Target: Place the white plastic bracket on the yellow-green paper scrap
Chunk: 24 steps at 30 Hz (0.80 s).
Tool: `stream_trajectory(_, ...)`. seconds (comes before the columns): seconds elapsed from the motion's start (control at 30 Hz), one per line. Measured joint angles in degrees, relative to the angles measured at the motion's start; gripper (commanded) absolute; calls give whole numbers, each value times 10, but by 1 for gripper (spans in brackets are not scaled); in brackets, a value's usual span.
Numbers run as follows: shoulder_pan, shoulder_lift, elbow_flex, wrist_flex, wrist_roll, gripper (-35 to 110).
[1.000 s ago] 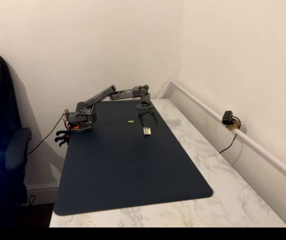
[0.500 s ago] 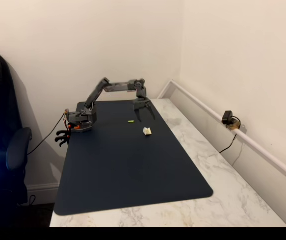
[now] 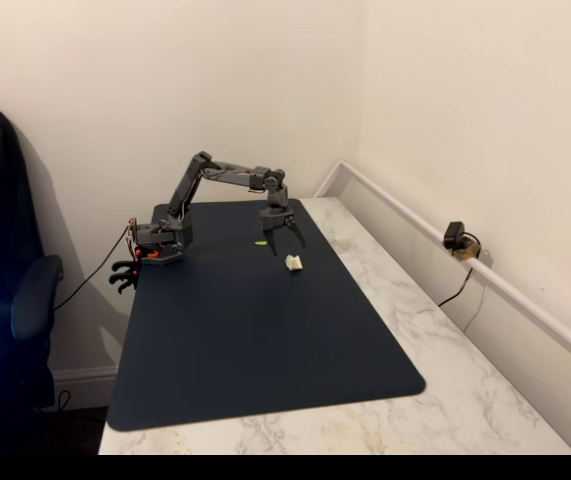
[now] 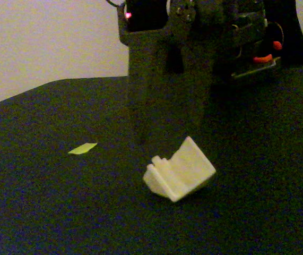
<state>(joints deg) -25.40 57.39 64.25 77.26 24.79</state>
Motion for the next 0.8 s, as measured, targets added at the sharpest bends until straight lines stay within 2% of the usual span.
stream_trajectory(0.53,5,-152,-167,41,-4,36)
stream_trajectory(0.63,8,-180,-214,69,-5,21)
stream_trajectory(0.8,15,-190,-254,91,0,6)
